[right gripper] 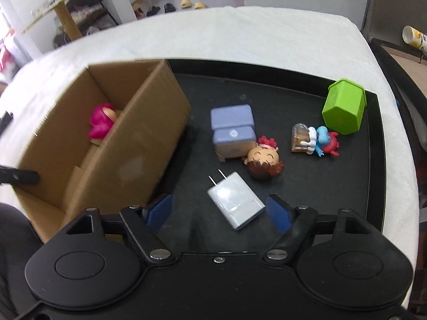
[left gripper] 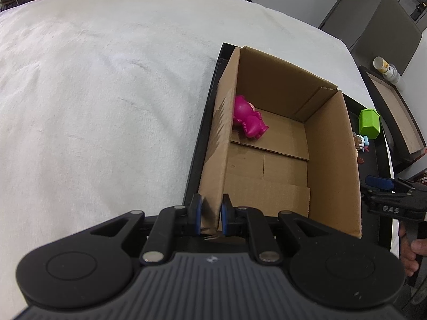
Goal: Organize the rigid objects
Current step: 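Move the right tool to the white charger and grasp it, then carry the white charger with the right tool over the box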
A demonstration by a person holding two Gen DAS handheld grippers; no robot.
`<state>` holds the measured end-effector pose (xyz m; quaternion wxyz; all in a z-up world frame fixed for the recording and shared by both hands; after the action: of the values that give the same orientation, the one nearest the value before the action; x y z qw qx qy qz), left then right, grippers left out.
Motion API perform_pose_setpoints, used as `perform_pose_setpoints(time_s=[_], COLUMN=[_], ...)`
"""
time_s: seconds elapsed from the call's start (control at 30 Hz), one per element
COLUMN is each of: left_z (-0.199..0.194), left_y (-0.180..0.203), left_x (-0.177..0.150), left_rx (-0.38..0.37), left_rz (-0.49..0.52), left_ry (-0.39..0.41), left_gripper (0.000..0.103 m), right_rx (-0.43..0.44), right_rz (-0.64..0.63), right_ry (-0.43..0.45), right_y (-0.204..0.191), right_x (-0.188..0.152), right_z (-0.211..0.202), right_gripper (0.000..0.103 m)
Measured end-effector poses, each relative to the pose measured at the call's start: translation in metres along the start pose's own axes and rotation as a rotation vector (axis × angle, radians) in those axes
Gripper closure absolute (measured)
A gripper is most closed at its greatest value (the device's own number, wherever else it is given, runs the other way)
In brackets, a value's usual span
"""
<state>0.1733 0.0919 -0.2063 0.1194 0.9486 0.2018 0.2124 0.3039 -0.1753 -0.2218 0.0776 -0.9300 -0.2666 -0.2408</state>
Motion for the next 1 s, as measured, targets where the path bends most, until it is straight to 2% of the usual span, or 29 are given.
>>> perform_pose_setpoints(time_s=[0.1,0.23,0.33,0.43,0.5,0.63,1.0], left_z=[0.001,0.001,0.001,0.001,0.001,0.002,0.003], left_y=[-0.001,-0.003,-0.004,-0.005,-0.004,-0.003,0.000], left_x=[0.000,0.002,0.002,0.003,0.004,0.004,0.004], left_rx=[-0.001,-0.005,-0.006,-0.006,-0.003,0.003,0.009], left_rz=[-0.002,-0.010,-0.009,-0.010,-0.007,-0.009,0.001], left_ry=[-0.003,-0.002,-0.004,-0.008,-0.011,-0.012,-0.014], left_gripper=[0.090,0.090,0.090,0.090,0.090,0.090,0.090], right_rx=[-0.030,-0.065,-0.091,-0.118,-0.110,-0.087,0.003], right_rz=[-0.014,0.011,0.019,0.001,0.007,0.013,-0.039], right_ry=[-0.008,-0.027,-0.031,-0.014,-0.006,0.001,-0.093], right_y=[0.000,0.004,0.005,0.001,0.000,0.000,-0.027], right_x=[-0.002,-0.001,0.000,0.000,0.001,-0.001,-0.016], right_z=[0.007,0.021,0.030,0.032,0.031,0.026,0.007], right_gripper=[0.029,0.039,0.043,0.043,0.046,0.066,0.067])
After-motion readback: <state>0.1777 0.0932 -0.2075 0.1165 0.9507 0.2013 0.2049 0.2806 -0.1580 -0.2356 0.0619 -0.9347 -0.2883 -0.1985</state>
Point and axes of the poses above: each gripper's, at about its wrist camera, not at the fingertips, and z roughly the way its jaws point, y to its right, x to its top, the point moved 1 cm from there along z, roughly the way its jaws point, and after that the axes turned 6 degrees about -x, right-handed, at the moved point
